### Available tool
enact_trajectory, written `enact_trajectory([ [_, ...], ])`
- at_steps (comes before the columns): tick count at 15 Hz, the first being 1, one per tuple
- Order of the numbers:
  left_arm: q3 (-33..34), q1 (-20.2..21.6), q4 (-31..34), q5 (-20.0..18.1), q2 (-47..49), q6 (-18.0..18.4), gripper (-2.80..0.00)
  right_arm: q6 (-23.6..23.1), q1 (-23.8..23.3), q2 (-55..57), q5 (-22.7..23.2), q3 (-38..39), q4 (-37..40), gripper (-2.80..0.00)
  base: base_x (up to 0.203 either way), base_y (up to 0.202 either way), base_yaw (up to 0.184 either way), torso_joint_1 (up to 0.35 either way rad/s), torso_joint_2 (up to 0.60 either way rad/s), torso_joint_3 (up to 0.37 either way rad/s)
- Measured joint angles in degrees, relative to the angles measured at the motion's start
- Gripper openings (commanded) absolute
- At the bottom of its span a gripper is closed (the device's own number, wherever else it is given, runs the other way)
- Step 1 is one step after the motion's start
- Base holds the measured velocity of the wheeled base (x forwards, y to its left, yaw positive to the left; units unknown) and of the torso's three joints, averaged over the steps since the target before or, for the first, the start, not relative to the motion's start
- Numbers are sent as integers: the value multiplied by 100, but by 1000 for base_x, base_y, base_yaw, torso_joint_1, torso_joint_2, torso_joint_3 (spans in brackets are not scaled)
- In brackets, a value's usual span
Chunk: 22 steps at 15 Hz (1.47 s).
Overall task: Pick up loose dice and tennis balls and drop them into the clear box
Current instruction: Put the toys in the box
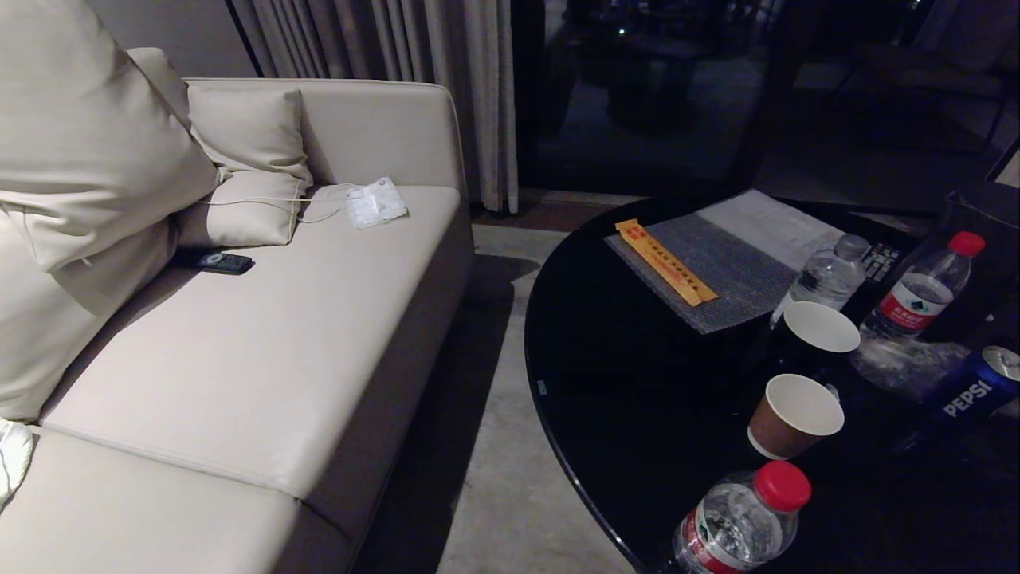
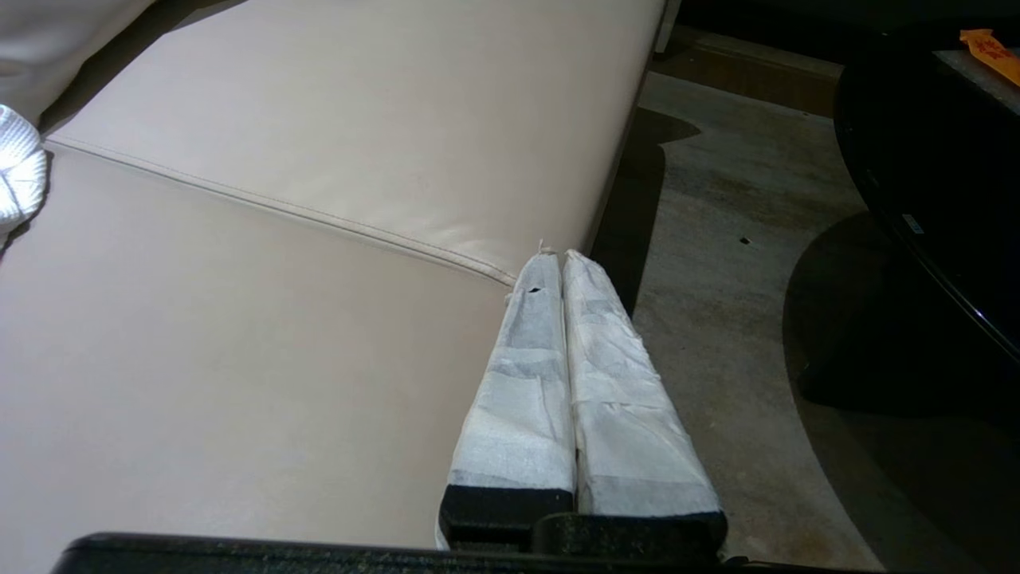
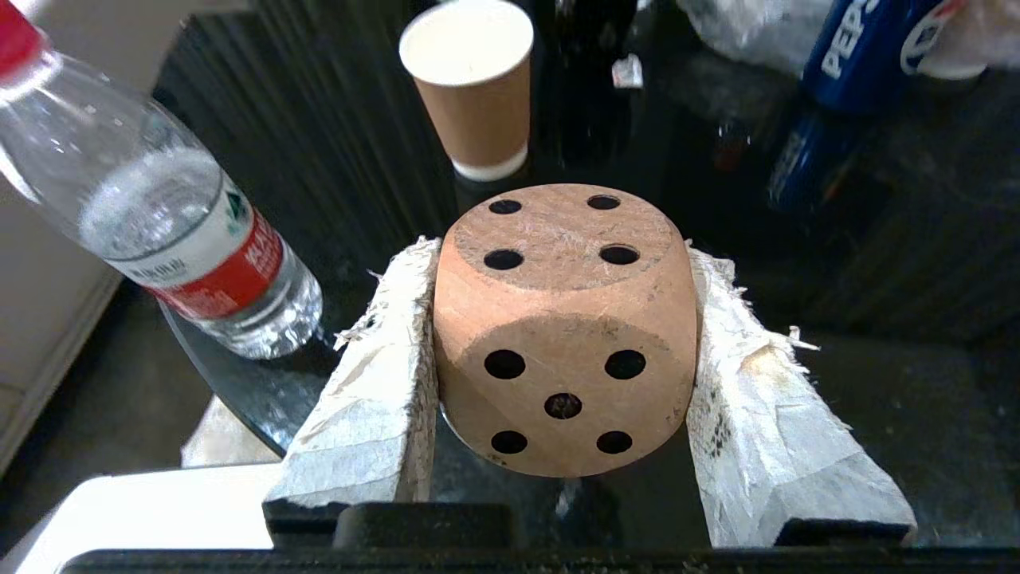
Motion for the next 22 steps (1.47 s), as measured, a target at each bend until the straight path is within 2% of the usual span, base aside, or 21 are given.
enact_trajectory([
  [13,0,0,9,7,0,2,-280,10,6,-145,-2,7,11,-280,0,0,0,0,0,0],
  [22,0,0,3,18,0,-11,-280,17,11,-145,-2,2,13,-280,-175,0,0,2,2,4],
])
